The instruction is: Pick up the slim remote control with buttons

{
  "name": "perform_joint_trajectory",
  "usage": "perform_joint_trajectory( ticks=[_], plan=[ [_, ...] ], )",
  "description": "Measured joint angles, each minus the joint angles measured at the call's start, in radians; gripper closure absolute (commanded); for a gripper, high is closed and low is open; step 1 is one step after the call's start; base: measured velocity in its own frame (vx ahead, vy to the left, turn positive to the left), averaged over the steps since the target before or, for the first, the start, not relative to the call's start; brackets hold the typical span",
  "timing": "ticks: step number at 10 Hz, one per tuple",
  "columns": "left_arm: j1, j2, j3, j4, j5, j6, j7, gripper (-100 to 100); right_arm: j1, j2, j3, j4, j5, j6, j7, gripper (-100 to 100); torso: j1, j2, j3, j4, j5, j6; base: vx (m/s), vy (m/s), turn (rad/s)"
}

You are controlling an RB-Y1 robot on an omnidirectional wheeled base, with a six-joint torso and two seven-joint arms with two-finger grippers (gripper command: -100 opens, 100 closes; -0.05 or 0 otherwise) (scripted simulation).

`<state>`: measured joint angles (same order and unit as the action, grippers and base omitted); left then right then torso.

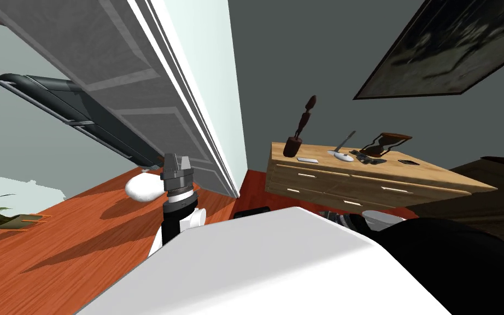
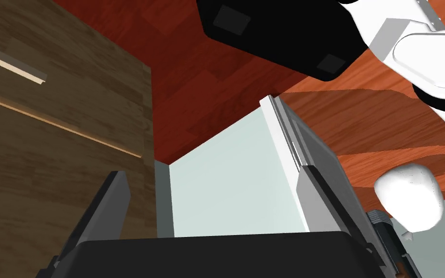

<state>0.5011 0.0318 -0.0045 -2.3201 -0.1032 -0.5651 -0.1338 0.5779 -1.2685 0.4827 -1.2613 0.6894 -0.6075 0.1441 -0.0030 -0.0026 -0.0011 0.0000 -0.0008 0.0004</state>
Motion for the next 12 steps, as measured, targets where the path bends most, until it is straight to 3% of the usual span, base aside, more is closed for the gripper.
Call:
perform_joint_trajectory(
  ticks=[1,3,4,5,6,8,12],
  plan=[
    [0.0,0.0,0.0,0.0,0.0,0.0,0.0,0,-0.015,-0.027,0.013,0.032,0.016,-0.013,-0.005,-100,0.0,-0.001,0.0,0.0,0.0,-0.001,0.027,-0.031,0.1],
    [0.0,0.0,0.0,0.0,0.0,0.0,0.0,0,-0.001,-0.074,0.005,0.052,0.017,-0.031,0.007,-100,0.001,0.0,0.0,0.0,0.0,0.001,0.018,-0.015,0.065],
    [0.0,0.0,0.0,0.0,0.0,0.0,0.0,0,-0.014,-0.094,0.01,0.094,0.028,-0.053,0.013,-100,0.0,-0.001,0.0,0.0,0.0,-0.001,0.027,-0.023,0.146],
    [0.0,0.0,0.0,0.0,0.0,0.0,0.0,0,0.0,-0.13,0.007,0.083,0.028,-0.054,0.011,-100,0.0,-0.001,-0.001,0.0,0.0,0.0,0.046,-0.033,0.233],
    [0.0,0.0,0.0,0.0,0.0,0.0,0.0,0,-0.018,-0.154,0.016,0.121,0.042,-0.072,0.01,-100,0.0,-0.002,-0.001,0.0,0.0,-0.001,0.049,-0.036,0.112],
    [0.0,0.0,0.0,0.0,0.0,0.0,0.0,0,-0.006,-0.226,0.014,0.128,0.048,-0.086,0.005,-100,-0.001,-0.004,-0.002,-0.001,0.0,-0.001,0.056,-0.044,0.155],
    [0.0,0.0,0.0,0.0,0.0,0.0,0.0,0,-0.024,-0.322,0.016,0.203,0.065,-0.138,0.014,-100,-0.001,-0.006,-0.003,-0.001,0.0,-0.001,0.092,-0.055,0.195]
  ],
)
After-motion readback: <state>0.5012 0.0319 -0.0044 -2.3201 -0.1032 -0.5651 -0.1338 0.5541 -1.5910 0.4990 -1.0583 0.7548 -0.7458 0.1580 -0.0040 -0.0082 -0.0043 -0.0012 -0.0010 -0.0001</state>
